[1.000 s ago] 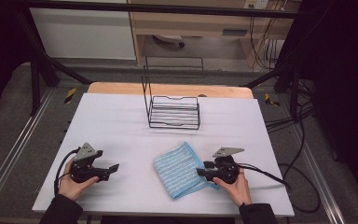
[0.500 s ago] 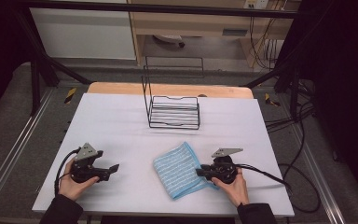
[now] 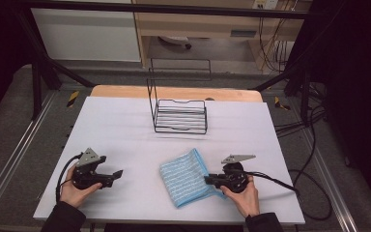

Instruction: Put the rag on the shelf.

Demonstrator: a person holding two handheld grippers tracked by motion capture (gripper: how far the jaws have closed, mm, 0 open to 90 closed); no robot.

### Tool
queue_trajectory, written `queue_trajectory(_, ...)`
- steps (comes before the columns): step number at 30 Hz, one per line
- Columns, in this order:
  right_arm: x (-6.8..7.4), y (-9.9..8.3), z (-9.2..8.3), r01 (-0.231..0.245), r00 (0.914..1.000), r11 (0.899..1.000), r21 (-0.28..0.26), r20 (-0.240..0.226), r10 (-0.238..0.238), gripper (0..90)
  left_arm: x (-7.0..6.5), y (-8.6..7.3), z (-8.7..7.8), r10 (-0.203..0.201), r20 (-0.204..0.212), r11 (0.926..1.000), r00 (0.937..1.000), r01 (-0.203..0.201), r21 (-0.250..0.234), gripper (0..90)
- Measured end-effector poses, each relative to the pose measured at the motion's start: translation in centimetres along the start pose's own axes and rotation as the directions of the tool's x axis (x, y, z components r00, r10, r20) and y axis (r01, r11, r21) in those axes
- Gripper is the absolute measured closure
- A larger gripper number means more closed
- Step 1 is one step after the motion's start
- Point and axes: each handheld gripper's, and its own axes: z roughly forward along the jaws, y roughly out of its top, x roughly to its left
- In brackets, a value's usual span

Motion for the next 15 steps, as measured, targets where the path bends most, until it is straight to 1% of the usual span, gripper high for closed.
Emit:
queue_trajectory(2, 0.2, -0.2, -0.2, -0.017, 0.9998, 1.0, 0.009, -0.004, 0.017, 80.2, 0.0, 0.0, 0.0, -0.005, 0.0, 1.0, 1.0, 0.005, -0.002, 11.1)
queue_trajectory(4, 0.4, -0.4, -0.2, -0.032, 0.9995, 0.999, 0.019, -0.006, 0.032, 80.2, 0.0, 0.0, 0.0, 0.0, 0.0, 1.0, 1.0, 0.0, 0.001, 11.1)
queue_trajectory(5, 0.4, -0.5, -0.2, -0.031, 0.9995, 0.999, 0.026, 0.004, 0.03, 80.0, 0.0, 0.0, 0.0, 0.0, 0.0, 1.0, 1.0, 0.0, 0.0, 11.1)
queue_trajectory(8, 0.2, -0.9, 0.4, -0.002, 0.9989, 0.998, 0.055, 0.047, 0.0, 76.8, -0.1, 0.0, 0.0, -0.001, 0.001, 1.0, 1.0, 0.001, -0.002, 11.1)
queue_trajectory(10, -0.1, -1.1, 0.8, 0.027, 0.9979, 0.999, 0.041, 0.057, -0.029, 70.8, -0.1, 0.0, 0.0, 0.0, 0.001, 1.0, 1.0, 0.0, 0.0, 11.1)
queue_trajectory(11, -0.1, -1.1, 0.7, 0.034, 0.9976, 0.999, 0.037, 0.06, -0.036, 67.0, -0.1, 0.0, -0.1, -0.001, 0.001, 1.0, 1.0, 0.001, -0.001, 11.1)
queue_trajectory(12, -0.2, -1.2, 0.6, 0.032, 0.9973, 0.999, 0.025, 0.065, -0.034, 63.9, -0.1, 0.0, -0.1, -0.001, 0.001, 1.0, 1.0, 0.001, 0.0, 11.1)
queue_trajectory(14, -0.3, -1.3, 0.6, 0.037, 0.997, 0.999, 0.025, 0.067, -0.038, 63.0, 0.0, 0.0, -0.1, -0.001, 0.0, 1.0, 1.0, 0.001, 0.001, 11.1)
queue_trajectory(15, -0.4, -1.6, 0.5, 0.032, 0.9976, 0.999, 0.027, 0.061, -0.033, 61.6, -0.1, 0.0, -0.1, -0.002, 0.0, 1.0, 1.0, 0.002, 0.0, 11.1)
